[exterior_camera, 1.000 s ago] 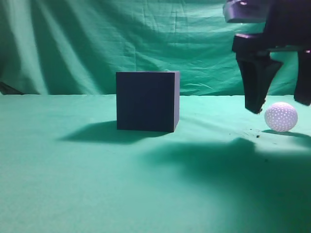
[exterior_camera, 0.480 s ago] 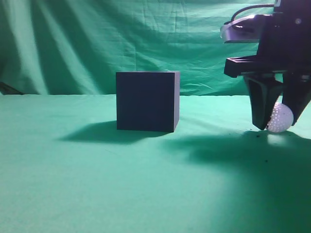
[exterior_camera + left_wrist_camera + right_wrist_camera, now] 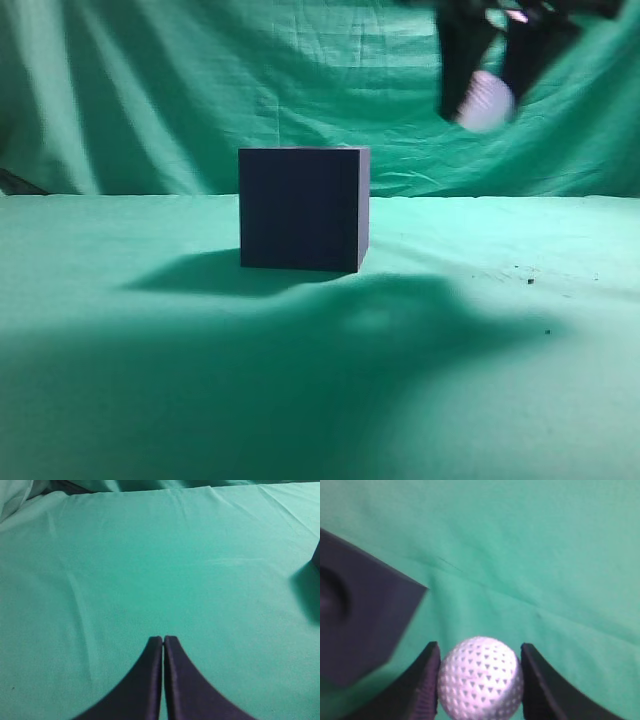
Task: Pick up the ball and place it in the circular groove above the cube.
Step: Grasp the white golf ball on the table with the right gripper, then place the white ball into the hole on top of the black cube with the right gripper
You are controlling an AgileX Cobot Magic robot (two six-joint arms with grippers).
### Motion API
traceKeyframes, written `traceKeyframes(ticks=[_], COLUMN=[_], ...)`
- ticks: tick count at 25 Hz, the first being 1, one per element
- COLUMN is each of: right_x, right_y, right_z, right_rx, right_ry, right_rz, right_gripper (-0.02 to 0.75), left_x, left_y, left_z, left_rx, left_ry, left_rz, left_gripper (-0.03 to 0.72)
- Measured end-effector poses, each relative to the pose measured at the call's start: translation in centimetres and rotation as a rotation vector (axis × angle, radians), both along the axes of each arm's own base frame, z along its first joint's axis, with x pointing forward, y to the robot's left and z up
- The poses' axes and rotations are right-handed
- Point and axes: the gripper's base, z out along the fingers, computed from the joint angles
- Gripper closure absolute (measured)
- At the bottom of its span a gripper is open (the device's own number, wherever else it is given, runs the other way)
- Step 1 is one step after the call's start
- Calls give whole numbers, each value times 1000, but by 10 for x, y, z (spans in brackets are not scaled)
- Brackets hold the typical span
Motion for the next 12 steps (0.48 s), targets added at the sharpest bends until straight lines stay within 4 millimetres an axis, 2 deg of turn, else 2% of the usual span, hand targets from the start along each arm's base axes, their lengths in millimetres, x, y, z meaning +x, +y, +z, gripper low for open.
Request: traceKeyframes(ticks=[2, 4, 8, 12], right_x=[-6, -12, -19, -15], right_y=[22, 43, 73, 84], right_z=[17, 25, 18, 6], right_rx=[49, 90, 116, 125], right_ry=[-36, -47, -81, -107], right_rz=[56, 102, 201, 234], right_gripper=[418, 418, 418, 418], left_x=[0, 0, 0, 0], left_y=[0, 0, 0, 0], left_z=[0, 0, 0, 0], left_rx=[0, 0, 0, 0], left_ry=[0, 0, 0, 0], left_rz=[0, 0, 0, 0], left_gripper=[688, 688, 688, 688])
